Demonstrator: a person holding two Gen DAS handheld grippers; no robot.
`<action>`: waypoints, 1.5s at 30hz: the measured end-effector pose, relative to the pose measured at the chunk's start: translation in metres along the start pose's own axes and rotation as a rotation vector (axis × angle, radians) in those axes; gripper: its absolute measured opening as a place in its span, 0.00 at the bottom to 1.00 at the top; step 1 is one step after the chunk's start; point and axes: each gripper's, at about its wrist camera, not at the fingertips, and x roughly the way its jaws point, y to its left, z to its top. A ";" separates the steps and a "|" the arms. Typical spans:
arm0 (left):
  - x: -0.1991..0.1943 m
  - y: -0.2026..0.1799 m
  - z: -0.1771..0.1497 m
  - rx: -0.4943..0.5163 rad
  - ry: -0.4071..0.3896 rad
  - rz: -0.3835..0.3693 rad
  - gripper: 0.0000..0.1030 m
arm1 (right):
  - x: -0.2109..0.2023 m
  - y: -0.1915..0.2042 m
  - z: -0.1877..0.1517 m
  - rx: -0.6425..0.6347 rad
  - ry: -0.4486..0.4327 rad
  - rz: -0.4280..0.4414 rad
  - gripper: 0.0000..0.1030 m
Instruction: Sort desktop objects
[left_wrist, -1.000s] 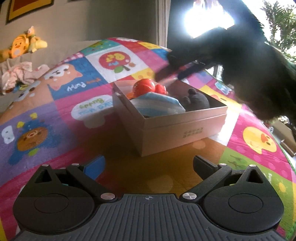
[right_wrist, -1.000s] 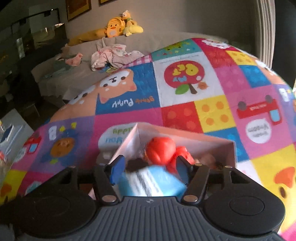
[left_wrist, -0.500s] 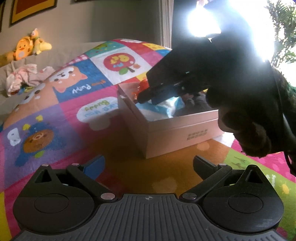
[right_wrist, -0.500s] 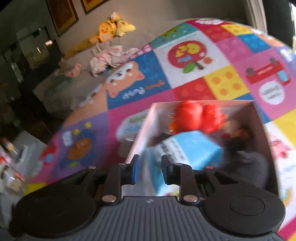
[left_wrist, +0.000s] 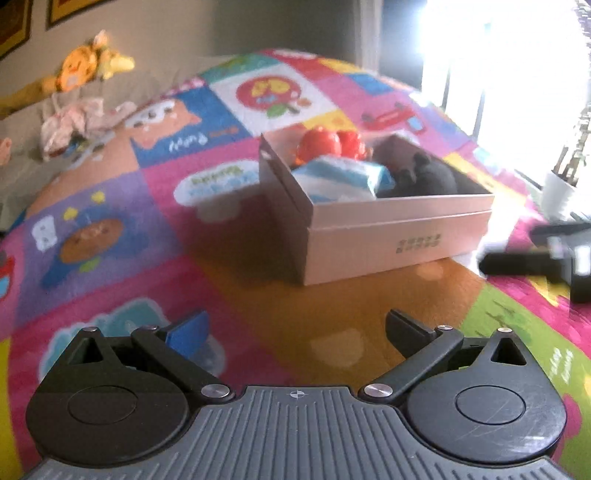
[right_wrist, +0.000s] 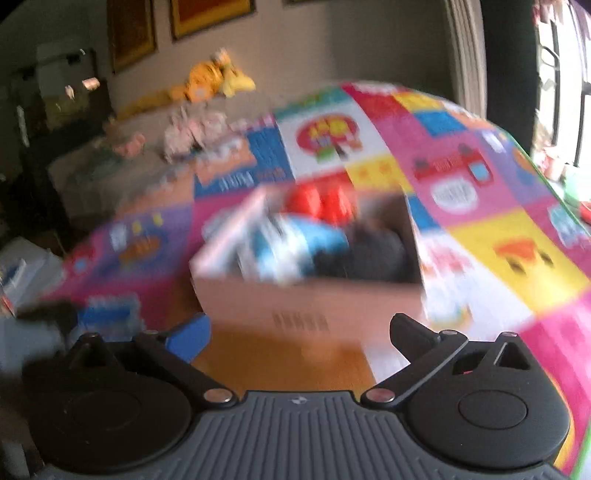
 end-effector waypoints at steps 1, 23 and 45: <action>0.007 -0.002 0.002 -0.015 0.003 0.019 1.00 | 0.003 -0.002 -0.007 0.015 0.005 -0.035 1.00; 0.049 0.002 0.015 -0.041 0.018 0.121 1.00 | 0.073 -0.021 -0.020 0.085 0.032 -0.216 1.00; 0.048 0.001 0.015 -0.037 0.019 0.123 1.00 | 0.073 -0.019 -0.020 0.085 0.033 -0.217 1.00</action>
